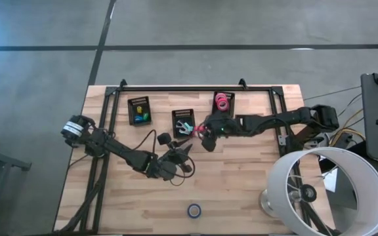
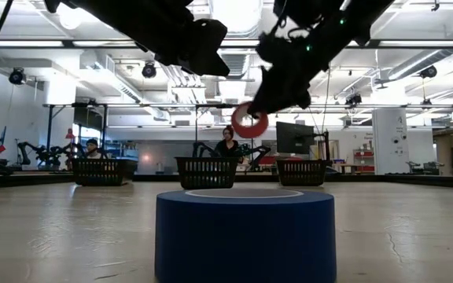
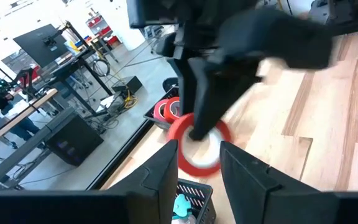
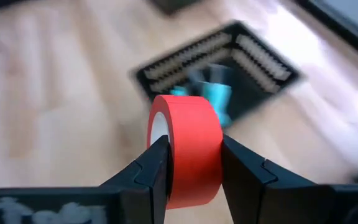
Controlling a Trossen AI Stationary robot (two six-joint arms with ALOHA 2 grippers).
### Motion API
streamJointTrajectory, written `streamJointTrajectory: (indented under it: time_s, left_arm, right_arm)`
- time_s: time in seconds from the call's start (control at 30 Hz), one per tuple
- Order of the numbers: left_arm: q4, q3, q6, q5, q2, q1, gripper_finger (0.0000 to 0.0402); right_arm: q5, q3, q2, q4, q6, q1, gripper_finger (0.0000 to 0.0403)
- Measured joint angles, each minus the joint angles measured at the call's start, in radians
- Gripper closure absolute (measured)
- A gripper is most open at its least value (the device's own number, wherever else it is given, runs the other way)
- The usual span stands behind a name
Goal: Pick and place Stapler, Stapler remover, tape
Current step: Put the orange tape into the right black bin
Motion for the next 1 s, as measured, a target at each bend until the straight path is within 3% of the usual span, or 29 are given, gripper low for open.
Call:
streamJointTrajectory:
  time_s: [0.2, 0.43, 0.63, 1.0]
  left_arm:
    - [0.000, 0.000, 0.000, 0.000, 0.000, 0.000, 0.0280]
    - [-0.007, 0.000, 0.000, 0.000, 0.001, 0.000, 0.0280]
    - [-0.007, -0.001, -0.033, 0.051, 0.001, 0.001, 0.0280]
    - [-0.009, -0.001, -0.053, 0.087, 0.002, 0.001, 0.0280]
  right_arm:
    - [0.026, 0.000, -0.019, -0.130, -0.043, -0.107, 0.0287]
    - [0.026, 0.000, -0.132, -0.308, -0.160, -0.243, 0.0286]
    - [-0.142, -0.036, -0.181, -0.300, -0.269, -0.361, 0.0285]
    - [-0.160, -0.139, -0.088, -0.088, -0.287, -0.498, 0.0286]
